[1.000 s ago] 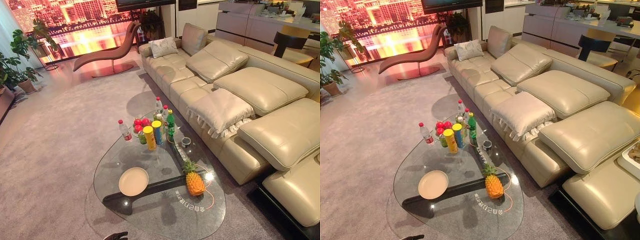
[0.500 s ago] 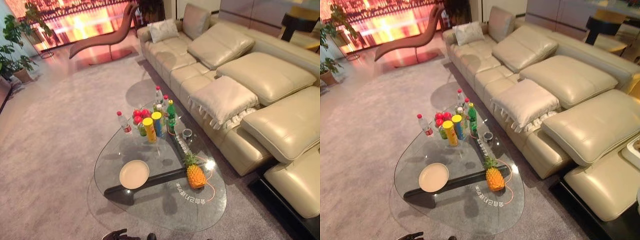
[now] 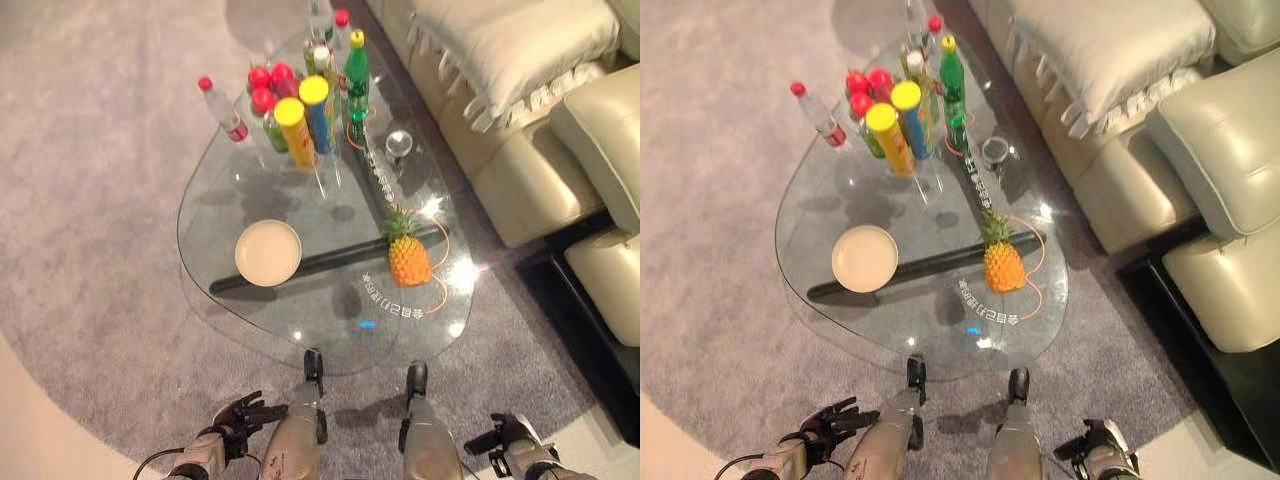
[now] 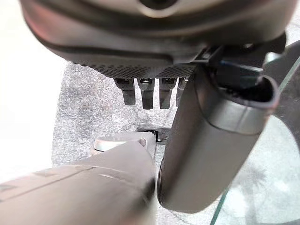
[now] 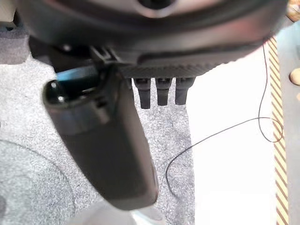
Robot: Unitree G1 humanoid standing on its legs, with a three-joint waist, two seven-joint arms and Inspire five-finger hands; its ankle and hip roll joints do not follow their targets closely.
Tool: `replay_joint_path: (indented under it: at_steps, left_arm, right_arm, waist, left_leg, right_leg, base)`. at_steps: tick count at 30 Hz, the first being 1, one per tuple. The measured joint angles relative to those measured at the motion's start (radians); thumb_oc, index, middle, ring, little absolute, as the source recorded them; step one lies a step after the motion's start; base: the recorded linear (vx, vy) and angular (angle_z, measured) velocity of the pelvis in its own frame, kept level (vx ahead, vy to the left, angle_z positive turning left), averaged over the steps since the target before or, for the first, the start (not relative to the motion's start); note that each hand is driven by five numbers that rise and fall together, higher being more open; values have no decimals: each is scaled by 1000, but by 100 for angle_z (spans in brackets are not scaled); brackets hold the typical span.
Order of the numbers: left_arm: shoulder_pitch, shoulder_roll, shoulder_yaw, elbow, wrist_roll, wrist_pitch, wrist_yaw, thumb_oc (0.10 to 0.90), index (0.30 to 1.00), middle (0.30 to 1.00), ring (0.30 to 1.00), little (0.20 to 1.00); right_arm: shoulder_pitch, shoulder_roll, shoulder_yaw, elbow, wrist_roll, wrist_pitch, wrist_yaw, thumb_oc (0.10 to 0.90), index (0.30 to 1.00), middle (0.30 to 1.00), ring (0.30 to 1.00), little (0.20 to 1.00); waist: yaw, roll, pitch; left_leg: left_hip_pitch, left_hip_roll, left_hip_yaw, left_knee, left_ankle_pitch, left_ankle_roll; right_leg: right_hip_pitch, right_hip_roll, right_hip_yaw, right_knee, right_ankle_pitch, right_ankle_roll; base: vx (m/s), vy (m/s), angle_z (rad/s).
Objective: Pick up the fruit to the plate
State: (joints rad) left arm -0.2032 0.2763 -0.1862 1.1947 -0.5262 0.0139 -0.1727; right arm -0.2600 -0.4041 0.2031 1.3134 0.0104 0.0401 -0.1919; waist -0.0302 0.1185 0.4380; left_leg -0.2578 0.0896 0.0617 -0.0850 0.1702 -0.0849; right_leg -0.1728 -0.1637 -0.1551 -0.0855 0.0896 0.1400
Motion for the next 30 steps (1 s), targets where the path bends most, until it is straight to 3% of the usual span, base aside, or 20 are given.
replay_joint_path:
  at_steps: [5,11,17,20,23,30]
  left_arm:
    - [-84,20,-78,-54,-88,-13,-108,800,900,900,900,900]
    - [-168,28,-52,-112,-274,-93,-56,800,900,900,900,900]
    - [-196,42,8,-130,-392,-173,51,800,900,900,900,900]
    - [-194,50,31,-130,-433,-198,128,800,900,900,900,900]
    - [-191,49,51,-128,-473,-216,172,800,900,900,900,900]
    - [-204,48,50,-131,-470,-225,233,800,900,900,900,900]
  right_arm:
    - [-70,-18,2,-89,41,-84,-75,800,900,900,900,900]
    - [-139,-23,1,-137,81,-194,-220,800,900,900,900,900]
    - [-171,-23,2,-203,107,-226,-321,800,900,900,900,900]
    - [-191,-24,2,-203,111,-233,-342,800,900,900,900,900]
    - [-204,-24,2,-203,116,-242,-343,800,900,900,900,900]
    - [-230,-27,4,-203,150,-253,-347,800,900,900,900,900]
  waist:
    - [1,-1,72]
    - [6,-8,76]
    - [4,-14,79]
    - [28,-26,83]
    - [28,-26,84]
    - [25,-40,92]
  left_leg:
    - [-85,-8,7,1,23,11]
    - [-220,-12,-19,45,37,15]
    - [-353,-28,-46,136,35,15]
    - [-411,-27,-48,187,27,7]
    - [-454,-16,-54,215,15,3]
    - [-513,-11,-51,264,4,0]
  right_leg:
    - [-99,-9,4,25,17,5]
    - [-263,-20,1,159,-28,9]
    - [-458,-52,7,417,-137,-3]
    - [-554,-55,28,536,-181,-17]
    - [-604,-48,29,580,-196,-36]
    - [-665,-39,50,611,-194,-40]
  base:
    - [-166,-20,-2]
    - [-122,-50,9]
    - [-70,-61,16]
    - [-25,-44,2]
    - [-8,-7,-1]
    - [1,-14,-5]
